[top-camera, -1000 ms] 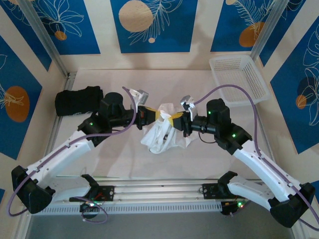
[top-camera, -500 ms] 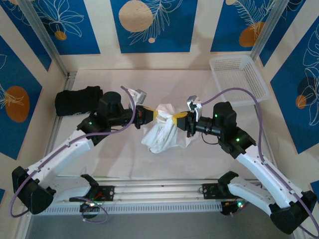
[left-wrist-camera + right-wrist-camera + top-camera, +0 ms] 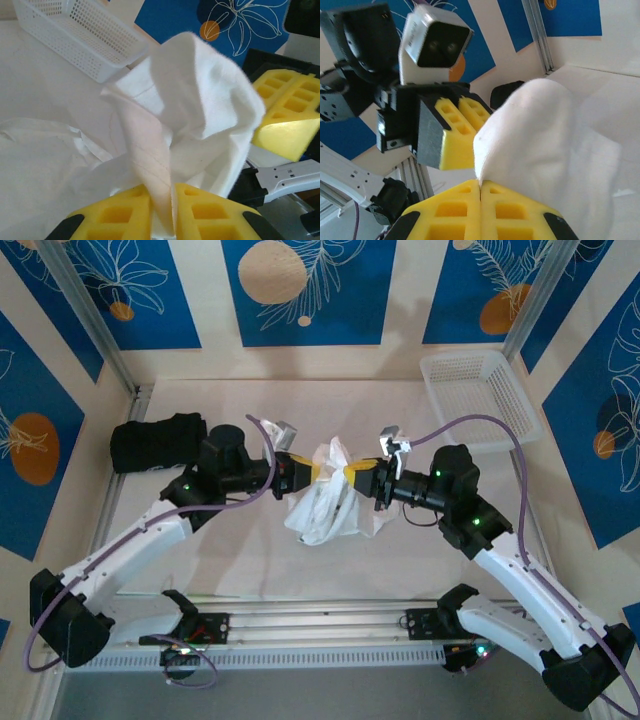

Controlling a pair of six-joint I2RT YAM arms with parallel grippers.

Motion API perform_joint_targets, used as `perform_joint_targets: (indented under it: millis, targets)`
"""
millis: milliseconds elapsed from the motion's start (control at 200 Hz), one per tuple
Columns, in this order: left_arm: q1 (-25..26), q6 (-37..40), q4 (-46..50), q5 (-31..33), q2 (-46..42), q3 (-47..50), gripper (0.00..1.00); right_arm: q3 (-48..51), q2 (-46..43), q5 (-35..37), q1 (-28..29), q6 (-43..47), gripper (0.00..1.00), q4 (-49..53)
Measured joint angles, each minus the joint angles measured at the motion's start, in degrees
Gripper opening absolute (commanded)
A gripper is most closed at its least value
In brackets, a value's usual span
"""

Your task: Fold the inside-out t-shirt

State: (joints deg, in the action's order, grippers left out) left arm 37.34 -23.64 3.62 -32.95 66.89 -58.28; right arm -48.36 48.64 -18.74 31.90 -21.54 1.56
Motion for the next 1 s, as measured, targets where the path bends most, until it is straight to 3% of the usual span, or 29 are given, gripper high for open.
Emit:
perform_joint_targets:
  millis: [130,260,430,685,840,1000]
  targets:
    - [0.0,-0.22,-0.28,-0.04,0.66,0.17,0.19,0.02,0.09,-0.42,0.13,-0.66,0.0,-1.42]
    - [-0.11,-0.68,-0.9,0.35,0.72,0.17,0.0,0.59,0.02,-0.79,0.35,-0.55,0.0,-1.62]
    - [-1.68,-0.22,-1.81,1.07,-0.72,0.17,0.0,5.49,-2.95,0.98,0.33,0.48,0.0,-1.22]
    - [-4.02,2.12,-8.68,-1.92,-8.66,0.83,0.0,13.2,-8.44,3.23,3.58,6.38,0.34,-0.13]
    - [-4.02,7.41,-8.98,-6.32,-9.25,0.85,0.0,11.89,-8.72,3.87,6.03,12.09,0.43,4.33]
    - [-4.09,11.82,-8.28,-10.93,-8.66,0.81,0.0,6.43,-8.85,6.54,4.83,14.21,0.49,6.75]
